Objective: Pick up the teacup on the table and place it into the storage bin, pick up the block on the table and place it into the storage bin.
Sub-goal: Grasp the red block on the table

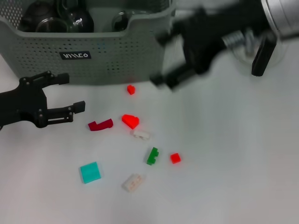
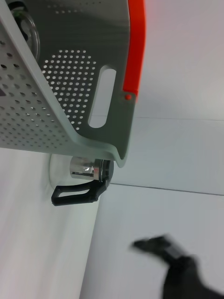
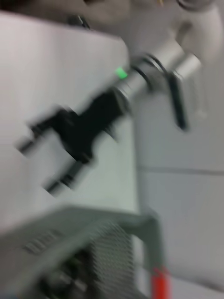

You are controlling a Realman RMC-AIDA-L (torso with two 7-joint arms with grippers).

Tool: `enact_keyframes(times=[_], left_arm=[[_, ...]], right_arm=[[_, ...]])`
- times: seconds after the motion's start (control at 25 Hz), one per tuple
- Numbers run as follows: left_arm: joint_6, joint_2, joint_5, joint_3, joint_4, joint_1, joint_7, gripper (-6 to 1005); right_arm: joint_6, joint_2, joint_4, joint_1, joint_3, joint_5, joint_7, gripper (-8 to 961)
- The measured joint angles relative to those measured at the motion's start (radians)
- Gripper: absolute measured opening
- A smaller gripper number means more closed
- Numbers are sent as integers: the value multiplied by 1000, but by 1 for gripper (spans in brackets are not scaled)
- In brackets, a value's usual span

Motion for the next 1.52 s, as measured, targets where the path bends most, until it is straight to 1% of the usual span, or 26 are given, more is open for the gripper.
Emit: enact_keyframes(times=[0.12,0.24,0.36,0.48,0.6,0.88,1.04,1.52], left_arm=[[0,0,0,0,-1,-2,2,873],[-2,0,1,0,-2,-3,3,873],[-2,0,1,0,-2,-5,3,873],[-2,-2,1,0,-2,-8,0,873],[2,-4,0,0,-2,-8,-2,872],[-2,-7,-5,0,-3,-6,-3,872],[-6,-8,-6,0,-20,-4,0,872],[-12,-8,-6,-2,-27,-7,0,873]], right_arm=[[-74,1,28,-26,-15,-61,20,907],[-101,2,115,-14,-47,-133,21,897],[-91,4,217,25,-86,-175,21,887],[-55,6,331,74,-146,-214,21,877],[6,7,383,93,-223,-235,19,860],[137,10,414,111,-400,-238,11,849],[199,14,416,111,-476,-230,11,848],[337,18,442,116,-651,-213,29,849]])
